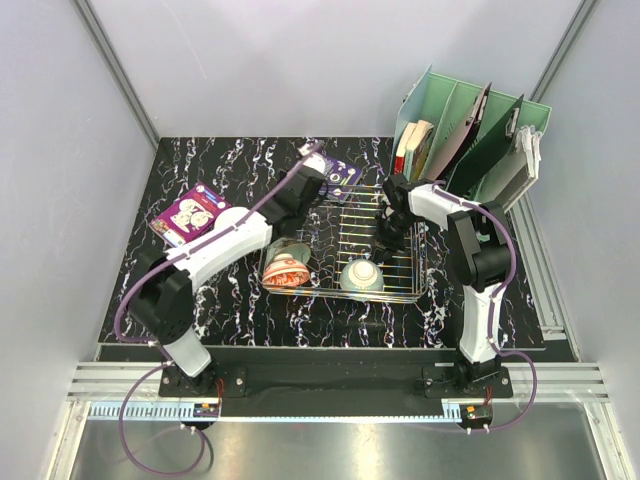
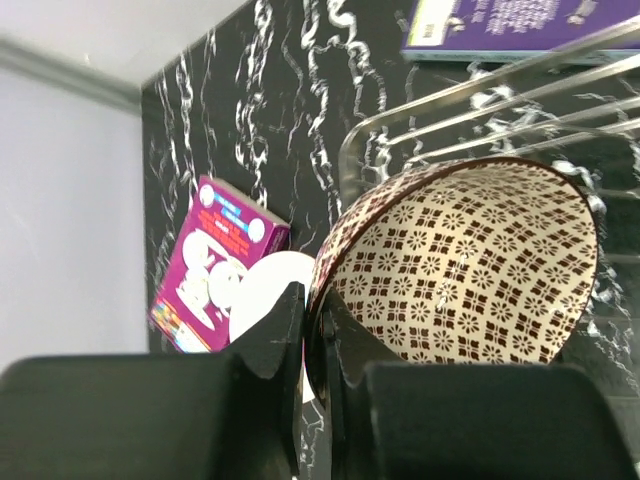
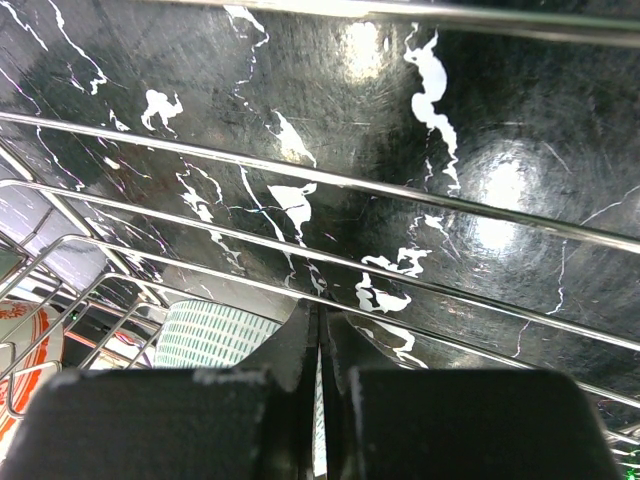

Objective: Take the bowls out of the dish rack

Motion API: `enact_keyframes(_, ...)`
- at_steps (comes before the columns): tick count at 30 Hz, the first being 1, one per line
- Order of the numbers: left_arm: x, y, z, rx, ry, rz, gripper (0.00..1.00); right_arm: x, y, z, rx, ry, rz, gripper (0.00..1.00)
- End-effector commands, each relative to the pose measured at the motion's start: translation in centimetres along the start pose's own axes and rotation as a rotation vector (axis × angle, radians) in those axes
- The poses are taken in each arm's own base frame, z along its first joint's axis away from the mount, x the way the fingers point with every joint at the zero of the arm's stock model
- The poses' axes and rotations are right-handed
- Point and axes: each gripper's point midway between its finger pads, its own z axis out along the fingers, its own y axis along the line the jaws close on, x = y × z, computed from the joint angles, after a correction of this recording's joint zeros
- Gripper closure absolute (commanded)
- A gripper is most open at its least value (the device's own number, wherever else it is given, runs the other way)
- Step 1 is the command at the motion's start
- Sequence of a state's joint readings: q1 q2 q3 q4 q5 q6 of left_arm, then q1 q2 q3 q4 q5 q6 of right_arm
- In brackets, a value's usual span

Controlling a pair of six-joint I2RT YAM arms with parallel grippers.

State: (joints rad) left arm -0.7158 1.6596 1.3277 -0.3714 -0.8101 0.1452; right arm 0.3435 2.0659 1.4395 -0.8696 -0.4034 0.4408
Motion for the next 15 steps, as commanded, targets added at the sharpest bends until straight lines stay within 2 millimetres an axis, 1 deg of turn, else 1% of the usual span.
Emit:
enact_keyframes(1,-2.2,5.7,-0.5,-0.048,-0.031,-0.298,1.00,1.9,-1.3,0.6,0.056,0.058,-0.017,1.00)
enact_keyframes(2,-2.3,6.2,-0.8,-0.029,-0.033,-0.358,1.00,2.0,-1.3,0.4,0.054,0.057,-0.018,1.00)
enact_keyframes(3,-1.9,6.8,-0.7,-0.031,-0.019,-0.383,1.00,2.0,-1.2,0.3,0.052,0.052,-0.023,1.00)
enact_keyframes(4,-0.8,7.7,-0.5,-0.046,0.015,-0.398,1.00,2.0,-1.2,0.2,0.052,0.049,-0.025,1.00)
enact_keyframes(6,-0.2,8.7,-0.7,-0.049,0.034,-0.459,1.00,1.9,-1.2,-0.1,0.055,0.041,-0.026,1.00)
enact_keyframes(7,0.9,9.5,-0.5,-0.065,0.066,-0.475,1.00,1.9,-1.2,-0.2,0.058,0.039,-0.029,1.00)
enact_keyframes(9,1.7,10.2,-0.7,-0.064,0.081,-0.530,1.00,1.8,-1.1,-0.3,0.059,0.032,-0.031,1.00)
enact_keyframes(10,2.5,10.9,-0.4,-0.078,0.098,-0.551,1.00,1.8,-1.2,-0.4,0.059,0.032,-0.030,1.00)
enact_keyframes(11,3.1,11.1,-0.4,-0.071,0.108,-0.577,1.00,1.8,-1.1,-0.3,0.059,0.034,-0.031,1.00)
enact_keyframes(12,4.1,12.0,-0.1,-0.088,0.132,-0.601,1.00,1.8,-1.1,-0.3,0.060,0.033,-0.031,1.00)
enact_keyframes(14,4.8,12.2,-0.1,-0.067,0.148,-0.648,1.00,1.7,-1.1,-0.3,0.061,0.031,-0.027,1.00)
enact_keyframes(15,5.5,13.0,-0.1,-0.078,0.163,-0.670,1.00,1.7,-1.1,-0.3,0.061,0.031,-0.025,1.00)
